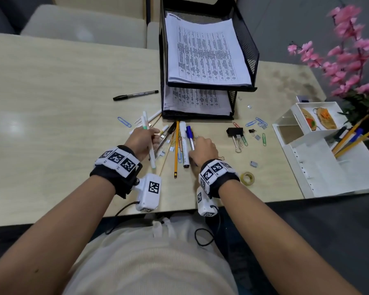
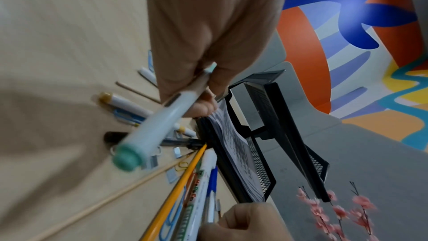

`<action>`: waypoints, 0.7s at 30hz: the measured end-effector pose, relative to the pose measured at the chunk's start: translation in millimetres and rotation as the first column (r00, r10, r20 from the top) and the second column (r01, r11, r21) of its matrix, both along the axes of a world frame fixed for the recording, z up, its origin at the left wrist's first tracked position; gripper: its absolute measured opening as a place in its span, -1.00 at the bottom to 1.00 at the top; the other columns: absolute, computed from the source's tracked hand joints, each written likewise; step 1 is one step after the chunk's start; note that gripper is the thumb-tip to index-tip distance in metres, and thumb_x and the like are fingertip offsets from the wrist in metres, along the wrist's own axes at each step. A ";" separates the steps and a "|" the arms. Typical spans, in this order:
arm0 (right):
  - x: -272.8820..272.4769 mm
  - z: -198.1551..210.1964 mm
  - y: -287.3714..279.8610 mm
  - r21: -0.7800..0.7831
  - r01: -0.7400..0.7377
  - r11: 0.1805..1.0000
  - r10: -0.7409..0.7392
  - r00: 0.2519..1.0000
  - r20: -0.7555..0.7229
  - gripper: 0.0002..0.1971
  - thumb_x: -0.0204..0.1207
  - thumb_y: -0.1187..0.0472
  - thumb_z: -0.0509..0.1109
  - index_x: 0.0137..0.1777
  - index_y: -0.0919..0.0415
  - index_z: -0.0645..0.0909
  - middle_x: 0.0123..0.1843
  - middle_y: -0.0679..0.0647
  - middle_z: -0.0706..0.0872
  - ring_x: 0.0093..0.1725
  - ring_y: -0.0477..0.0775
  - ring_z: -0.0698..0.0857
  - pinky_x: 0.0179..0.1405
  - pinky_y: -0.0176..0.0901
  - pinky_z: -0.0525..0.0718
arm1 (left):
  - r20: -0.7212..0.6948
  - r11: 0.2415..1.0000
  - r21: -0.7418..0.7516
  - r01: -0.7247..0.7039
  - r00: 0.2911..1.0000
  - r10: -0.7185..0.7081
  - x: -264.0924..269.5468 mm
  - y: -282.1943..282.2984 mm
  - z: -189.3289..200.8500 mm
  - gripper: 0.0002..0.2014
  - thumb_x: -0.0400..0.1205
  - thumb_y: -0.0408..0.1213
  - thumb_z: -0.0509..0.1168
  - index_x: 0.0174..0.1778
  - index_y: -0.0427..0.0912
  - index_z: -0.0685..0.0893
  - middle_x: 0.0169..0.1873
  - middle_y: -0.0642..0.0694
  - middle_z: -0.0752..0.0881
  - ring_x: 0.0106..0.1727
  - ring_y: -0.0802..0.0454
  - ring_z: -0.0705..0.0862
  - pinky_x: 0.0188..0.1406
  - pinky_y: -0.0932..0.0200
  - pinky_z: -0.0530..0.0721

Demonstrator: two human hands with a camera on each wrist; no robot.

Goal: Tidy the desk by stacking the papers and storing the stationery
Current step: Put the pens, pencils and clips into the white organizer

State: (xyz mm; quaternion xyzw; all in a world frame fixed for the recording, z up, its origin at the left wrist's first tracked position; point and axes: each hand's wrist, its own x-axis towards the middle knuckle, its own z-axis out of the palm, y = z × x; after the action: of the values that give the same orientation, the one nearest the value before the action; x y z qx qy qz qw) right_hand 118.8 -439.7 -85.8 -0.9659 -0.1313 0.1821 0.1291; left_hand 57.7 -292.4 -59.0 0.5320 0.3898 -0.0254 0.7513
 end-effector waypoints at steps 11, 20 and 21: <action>-19.0 29.4 0.2 0.509 0.053 0.859 0.105 0.955 -0.278 -0.91 0.54 0.29 0.32 -0.07 0.31 0.62 -0.23 0.13 0.71 -0.32 0.04 0.63 -0.23 -0.24 0.70 | 0.092 0.969 -0.216 0.120 0.991 -0.102 12.4 -16.3 1.9 -0.75 0.77 -0.31 -0.05 -0.08 -0.26 0.50 -0.28 -0.13 0.66 -0.30 0.03 0.67 -0.35 0.17 0.71; 1.0 11.7 14.6 0.327 0.125 0.937 -0.077 0.985 -0.155 -0.86 0.53 0.17 0.31 -0.21 0.21 0.48 -0.15 0.23 0.64 0.01 0.25 0.62 -0.01 0.00 0.58 | 0.105 0.994 -0.097 -0.046 0.993 0.056 14.2 -9.6 0.4 -0.76 0.77 -0.27 -0.02 -0.18 -0.19 0.45 -0.23 -0.16 0.66 -0.41 0.13 0.76 -0.34 0.21 0.69; 1.3 8.5 15.8 0.262 0.109 0.959 -0.066 0.983 -0.169 -0.88 0.51 0.18 0.33 -0.12 0.24 0.51 -0.02 0.28 0.66 0.11 0.27 0.61 0.05 0.02 0.58 | 0.092 0.997 -0.059 -0.050 0.994 0.055 14.3 -8.6 -1.5 -0.76 0.77 -0.27 -0.02 -0.18 -0.19 0.44 -0.26 -0.16 0.65 -0.52 0.18 0.73 -0.35 0.21 0.69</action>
State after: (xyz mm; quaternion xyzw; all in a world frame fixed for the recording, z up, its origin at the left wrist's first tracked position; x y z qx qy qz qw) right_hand 120.0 -423.9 -77.3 -0.9266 -0.1013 0.2328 0.2774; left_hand 72.0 -301.0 -60.5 0.5007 0.3670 0.0084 0.7839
